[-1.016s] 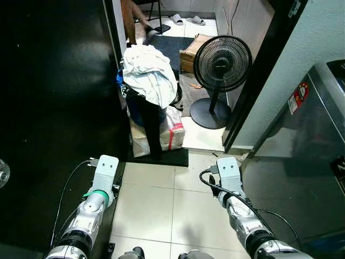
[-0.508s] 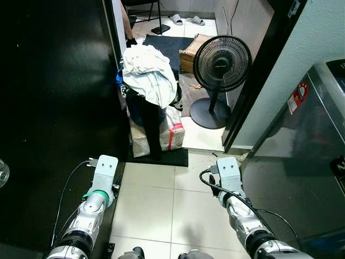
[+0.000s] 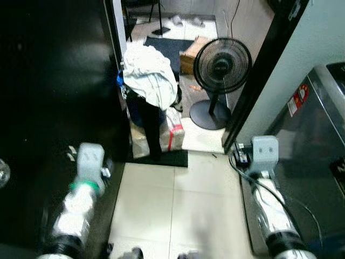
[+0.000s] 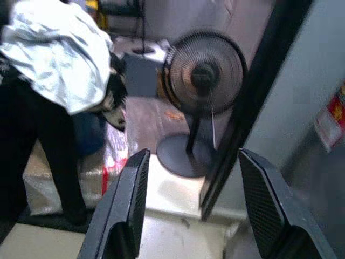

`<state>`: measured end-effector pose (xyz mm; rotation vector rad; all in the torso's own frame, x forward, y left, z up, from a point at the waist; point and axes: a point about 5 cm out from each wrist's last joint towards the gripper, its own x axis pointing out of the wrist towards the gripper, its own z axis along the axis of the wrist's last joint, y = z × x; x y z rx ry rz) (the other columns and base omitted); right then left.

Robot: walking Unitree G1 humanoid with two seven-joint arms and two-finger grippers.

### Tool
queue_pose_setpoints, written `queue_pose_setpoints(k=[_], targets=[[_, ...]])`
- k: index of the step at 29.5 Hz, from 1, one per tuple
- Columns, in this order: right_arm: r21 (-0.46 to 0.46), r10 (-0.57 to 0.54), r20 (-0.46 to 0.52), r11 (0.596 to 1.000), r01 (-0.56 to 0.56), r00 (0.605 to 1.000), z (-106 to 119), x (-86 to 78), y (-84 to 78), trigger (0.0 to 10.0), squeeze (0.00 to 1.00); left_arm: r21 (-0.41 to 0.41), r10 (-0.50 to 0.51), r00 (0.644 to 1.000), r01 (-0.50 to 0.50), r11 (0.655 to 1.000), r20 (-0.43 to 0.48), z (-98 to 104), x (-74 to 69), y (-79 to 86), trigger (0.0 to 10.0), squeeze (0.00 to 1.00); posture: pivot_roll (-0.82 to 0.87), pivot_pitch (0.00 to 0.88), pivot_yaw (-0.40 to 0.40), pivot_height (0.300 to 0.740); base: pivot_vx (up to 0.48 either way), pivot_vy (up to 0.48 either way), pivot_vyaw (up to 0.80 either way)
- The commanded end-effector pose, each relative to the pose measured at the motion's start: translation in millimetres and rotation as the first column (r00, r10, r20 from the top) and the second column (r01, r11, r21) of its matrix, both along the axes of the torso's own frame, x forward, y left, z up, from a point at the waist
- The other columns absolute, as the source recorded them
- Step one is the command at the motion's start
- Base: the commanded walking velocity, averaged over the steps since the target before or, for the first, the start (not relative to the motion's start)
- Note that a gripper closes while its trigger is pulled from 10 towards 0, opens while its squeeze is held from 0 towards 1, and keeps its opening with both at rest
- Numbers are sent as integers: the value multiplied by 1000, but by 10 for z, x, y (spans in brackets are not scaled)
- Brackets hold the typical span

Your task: Clothes washing

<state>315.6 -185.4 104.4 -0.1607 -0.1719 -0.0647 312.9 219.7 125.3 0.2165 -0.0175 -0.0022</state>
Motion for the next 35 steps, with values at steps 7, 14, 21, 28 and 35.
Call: queue_pose_setpoints(k=[7,14,21,28,35], targets=[[-33,-21,17,999,21,1000,75,-205,49,10000,0,88,-149,988,145,986,45,110,-215,-317,10000,0,-53,85,38,740,0,0,0],[-22,9,-42,1000,-10,999,35,-302,74,10000,0,8,-60,998,60,998,33,79,-224,-257,10000,0,-70,81,41,740,0,0,0],[-4,44,-31,999,-44,999,133,-193,196,10000,0,-59,-38,998,41,997,45,224,-78,-304,10000,0,-74,67,45,740,0,0,0],[19,48,-43,999,-48,998,181,-160,220,10000,0,-65,-44,997,48,997,65,307,-15,-334,10000,0,-66,58,41,740,0,0,0],[21,46,-68,999,-45,997,143,-171,231,10000,0,-45,-58,996,61,997,71,330,31,-385,10000,0,-68,43,41,740,0,0,0]])
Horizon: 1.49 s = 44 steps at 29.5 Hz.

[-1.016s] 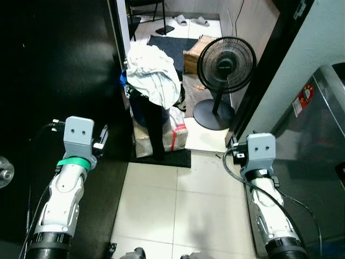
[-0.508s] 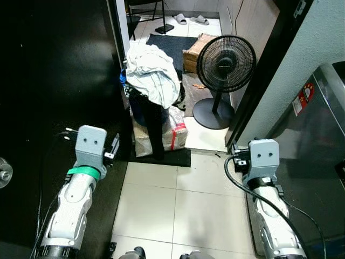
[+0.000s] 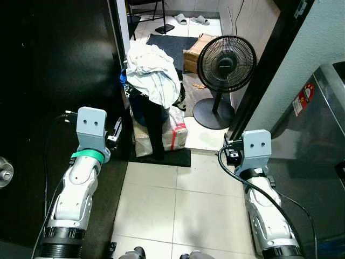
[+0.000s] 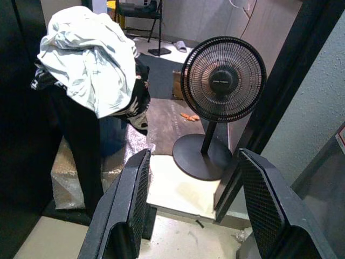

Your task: Clothes washing

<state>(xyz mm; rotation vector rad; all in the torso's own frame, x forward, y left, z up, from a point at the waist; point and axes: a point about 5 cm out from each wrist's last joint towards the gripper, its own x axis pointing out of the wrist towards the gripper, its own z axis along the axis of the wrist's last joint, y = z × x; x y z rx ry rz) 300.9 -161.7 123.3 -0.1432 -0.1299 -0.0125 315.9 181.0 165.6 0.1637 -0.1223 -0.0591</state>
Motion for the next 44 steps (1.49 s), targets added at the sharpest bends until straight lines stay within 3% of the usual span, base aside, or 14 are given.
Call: queue_pose_setpoints(k=[1,44], targets=[[3,-7,-25,1000,7,1000,-47,-20,-9,10000,0,5,6,1000,-6,1000,-29,-78,9,-6,10000,0,-74,39,43,740,281,0,0],[-23,-2,-56,1000,1,998,-65,-17,11,10000,0,-4,-1,999,1,1000,-39,-76,37,-26,10000,0,-71,55,43,740,445,0,0]])
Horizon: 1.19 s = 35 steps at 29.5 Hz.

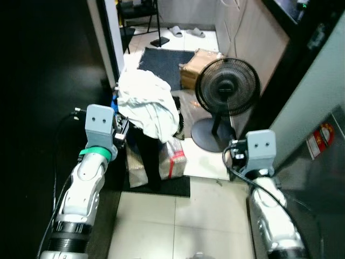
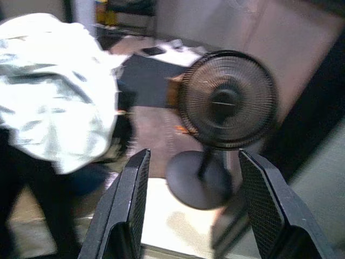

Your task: Clothes washing

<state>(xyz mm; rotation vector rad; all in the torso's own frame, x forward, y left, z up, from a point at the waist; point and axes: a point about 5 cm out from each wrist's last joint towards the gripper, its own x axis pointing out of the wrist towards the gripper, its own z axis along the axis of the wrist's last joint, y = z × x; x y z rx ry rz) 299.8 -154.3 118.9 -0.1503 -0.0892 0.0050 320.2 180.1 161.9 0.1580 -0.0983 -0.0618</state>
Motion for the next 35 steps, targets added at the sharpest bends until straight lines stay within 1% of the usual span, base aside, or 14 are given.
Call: queue_pose_setpoints(k=[1,5,11,20,22,30,35], targets=[[-15,-16,-14,1000,15,1000,-21,-7,-63,10000,0,1,0,1000,0,1000,-15,-39,-6,-16,10000,0,-71,55,43,740,450,0,0],[-25,-11,-14,1000,10,1000,-17,-6,-58,10000,0,1,0,1000,0,1000,-13,-36,-5,-17,10000,0,-70,57,44,740,447,0,0],[-24,-3,-14,1000,3,1000,-14,-9,-51,10000,0,0,-1,1000,1,1000,-13,-34,-4,-22,10000,0,-71,59,44,740,446,0,775],[3,-14,-29,1000,14,999,-28,-12,-58,10000,0,-1,-4,1000,4,1000,-13,-33,-4,-22,10000,0,-72,61,44,740,443,0,0],[15,-15,-34,1000,15,999,-32,-8,-60,10000,0,-2,-4,1000,4,1000,-13,-31,-2,-23,10000,0,-72,62,44,740,441,0,-800],[14,-17,-36,1000,17,999,-33,-5,-66,10000,0,-2,-3,1000,3,1000,-13,-30,0,-21,10000,0,-72,61,45,740,442,0,-800],[-1,-13,-30,1000,13,999,-23,-3,-53,10000,0,0,-4,1000,4,1000,-13,-30,2,-21,10000,0,-72,62,45,740,435,0,0]])
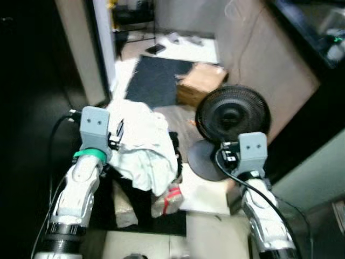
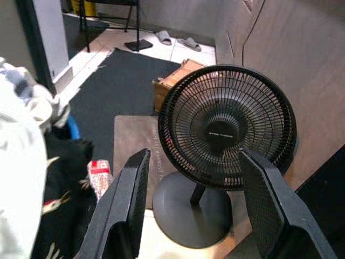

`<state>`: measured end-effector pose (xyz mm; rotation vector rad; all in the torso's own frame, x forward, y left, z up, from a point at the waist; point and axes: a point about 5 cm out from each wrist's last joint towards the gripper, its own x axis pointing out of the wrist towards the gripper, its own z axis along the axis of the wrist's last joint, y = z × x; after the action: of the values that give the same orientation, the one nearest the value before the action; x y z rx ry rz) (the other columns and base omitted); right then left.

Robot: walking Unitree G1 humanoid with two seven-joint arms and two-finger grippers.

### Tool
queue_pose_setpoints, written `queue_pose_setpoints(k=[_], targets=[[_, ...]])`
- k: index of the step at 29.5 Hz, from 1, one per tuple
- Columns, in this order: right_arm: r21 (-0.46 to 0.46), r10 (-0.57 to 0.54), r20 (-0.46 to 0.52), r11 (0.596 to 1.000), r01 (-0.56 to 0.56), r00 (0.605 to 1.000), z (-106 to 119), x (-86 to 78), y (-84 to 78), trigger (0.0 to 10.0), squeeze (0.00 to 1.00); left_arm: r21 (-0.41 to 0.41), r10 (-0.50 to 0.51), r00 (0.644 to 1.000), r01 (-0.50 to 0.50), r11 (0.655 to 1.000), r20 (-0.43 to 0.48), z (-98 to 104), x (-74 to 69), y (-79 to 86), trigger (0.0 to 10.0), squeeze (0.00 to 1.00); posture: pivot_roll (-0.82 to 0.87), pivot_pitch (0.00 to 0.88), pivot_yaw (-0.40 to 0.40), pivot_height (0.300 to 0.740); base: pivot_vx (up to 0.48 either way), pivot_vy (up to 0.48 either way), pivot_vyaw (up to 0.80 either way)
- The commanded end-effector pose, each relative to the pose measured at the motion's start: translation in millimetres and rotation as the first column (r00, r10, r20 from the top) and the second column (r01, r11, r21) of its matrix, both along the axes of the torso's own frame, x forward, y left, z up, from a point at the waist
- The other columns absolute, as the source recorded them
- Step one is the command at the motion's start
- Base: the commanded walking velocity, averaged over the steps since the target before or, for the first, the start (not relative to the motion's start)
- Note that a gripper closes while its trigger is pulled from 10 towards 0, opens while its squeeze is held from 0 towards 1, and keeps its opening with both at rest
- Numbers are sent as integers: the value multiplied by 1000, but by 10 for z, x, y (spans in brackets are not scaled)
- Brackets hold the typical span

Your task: Clothes washing

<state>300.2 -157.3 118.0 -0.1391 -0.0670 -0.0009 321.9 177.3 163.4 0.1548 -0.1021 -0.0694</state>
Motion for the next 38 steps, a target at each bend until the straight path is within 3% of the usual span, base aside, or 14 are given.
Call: queue_pose_setpoints(k=[1,9,32,36,38], targets=[[-12,-6,-8,1000,6,1000,-12,-6,-22,10000,0,3,4,1000,-4,1000,-16,-44,-14,6,10000,0,-72,62,45,740,431,0,0],[-15,-2,-8,1000,2,1000,-6,-1,-25,10000,0,0,6,1000,-6,1000,-20,-45,-10,3,10000,0,-73,63,45,740,370,0,0],[-62,43,24,997,-41,999,70,75,50,10000,0,-2,6,999,-6,1000,-44,-73,9,18,10000,0,-70,47,46,740,0,0,0],[-59,24,17,998,-23,1000,75,145,6,10000,0,20,-7,995,9,1000,-103,-132,24,56,10000,0,-64,49,45,740,0,0,0],[-82,-13,-17,997,12,1000,26,194,-68,10000,0,85,-14,981,31,996,-194,-260,19,139,10000,0,-60,56,45,740,0,0,0]])
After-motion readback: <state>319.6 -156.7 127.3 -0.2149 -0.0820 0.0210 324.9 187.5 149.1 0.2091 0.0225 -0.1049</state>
